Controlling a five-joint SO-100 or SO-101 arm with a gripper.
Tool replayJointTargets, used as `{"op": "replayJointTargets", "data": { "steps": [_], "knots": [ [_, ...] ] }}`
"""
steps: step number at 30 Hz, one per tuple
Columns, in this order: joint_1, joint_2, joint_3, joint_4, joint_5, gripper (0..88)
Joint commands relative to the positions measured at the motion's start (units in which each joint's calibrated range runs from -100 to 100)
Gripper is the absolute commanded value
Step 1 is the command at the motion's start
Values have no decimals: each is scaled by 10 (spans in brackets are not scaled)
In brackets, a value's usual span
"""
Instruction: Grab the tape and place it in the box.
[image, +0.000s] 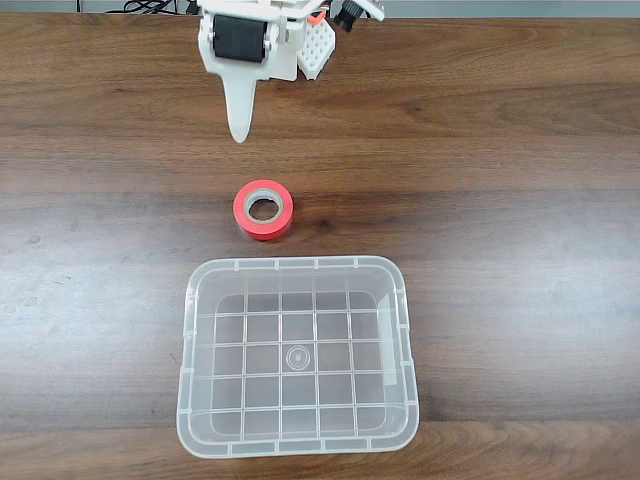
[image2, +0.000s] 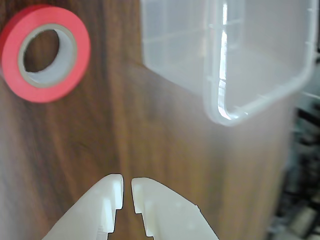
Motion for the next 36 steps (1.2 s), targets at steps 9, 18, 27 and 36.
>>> {"op": "replayJointTargets", "data": {
  "steps": [9,18,27,36],
  "knots": [
    [4,307,-82,-60,-19,13],
    [-4,324,3,-127,2,13],
    [-4,324,13,-116,-2,137],
    [-21,324,19,-69,-3,207]
  ]
}}
